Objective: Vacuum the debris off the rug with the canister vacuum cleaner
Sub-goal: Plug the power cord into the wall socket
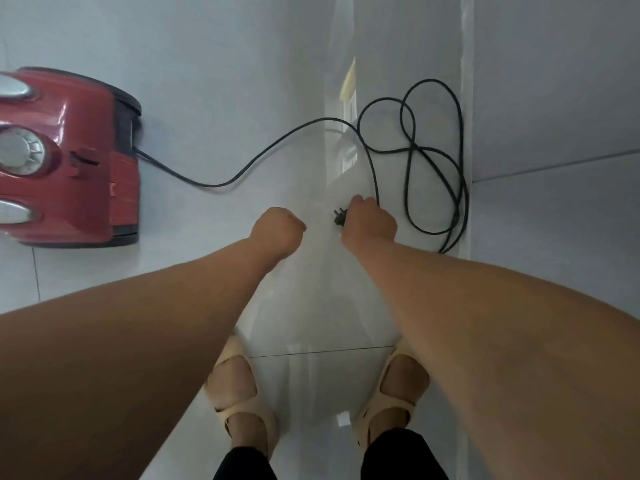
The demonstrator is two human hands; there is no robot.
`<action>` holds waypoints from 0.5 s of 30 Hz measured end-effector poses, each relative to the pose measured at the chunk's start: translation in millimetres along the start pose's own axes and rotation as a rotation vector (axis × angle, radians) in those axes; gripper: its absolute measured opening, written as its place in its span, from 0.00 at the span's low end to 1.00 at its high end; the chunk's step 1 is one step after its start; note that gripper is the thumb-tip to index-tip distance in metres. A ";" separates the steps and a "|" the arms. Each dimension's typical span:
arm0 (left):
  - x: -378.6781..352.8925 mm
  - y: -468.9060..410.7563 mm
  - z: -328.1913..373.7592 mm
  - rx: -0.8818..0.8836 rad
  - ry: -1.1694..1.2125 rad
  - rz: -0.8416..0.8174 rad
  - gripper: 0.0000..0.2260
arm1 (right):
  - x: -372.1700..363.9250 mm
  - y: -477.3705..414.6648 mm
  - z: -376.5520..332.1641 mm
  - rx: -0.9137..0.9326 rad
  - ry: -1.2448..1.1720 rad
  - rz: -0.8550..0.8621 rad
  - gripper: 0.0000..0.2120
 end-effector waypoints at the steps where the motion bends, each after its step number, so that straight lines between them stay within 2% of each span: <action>1: -2.9 -0.7 0.5 -0.006 0.011 -0.001 0.13 | -0.9 -0.6 0.4 -0.001 0.017 0.008 0.15; 5: -0.8 0.1 1.4 -0.017 0.023 0.003 0.12 | -9.8 0.9 -6.6 0.027 0.096 -0.056 0.12; 8: 8.5 7.3 5.3 -0.011 0.045 0.015 0.12 | -8.6 9.8 -15.0 0.066 0.021 -0.080 0.11; 12: 29.9 24.9 12.2 -0.022 0.085 0.067 0.13 | 14.7 24.8 -32.8 0.067 -0.333 -0.048 0.12; 15: 45.3 48.9 23.4 -0.046 0.100 0.075 0.08 | 35.3 43.2 -45.6 0.037 -0.653 -0.091 0.09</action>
Point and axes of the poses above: each hand's wrist, its own y-axis away from the middle knuckle, its own x-axis out of the back of the hand, z = x × y, the point moved 10 cm from there along -y, towards the middle knuckle, and after that the axes turned 6 degrees about -y, right-handed, at the moved point
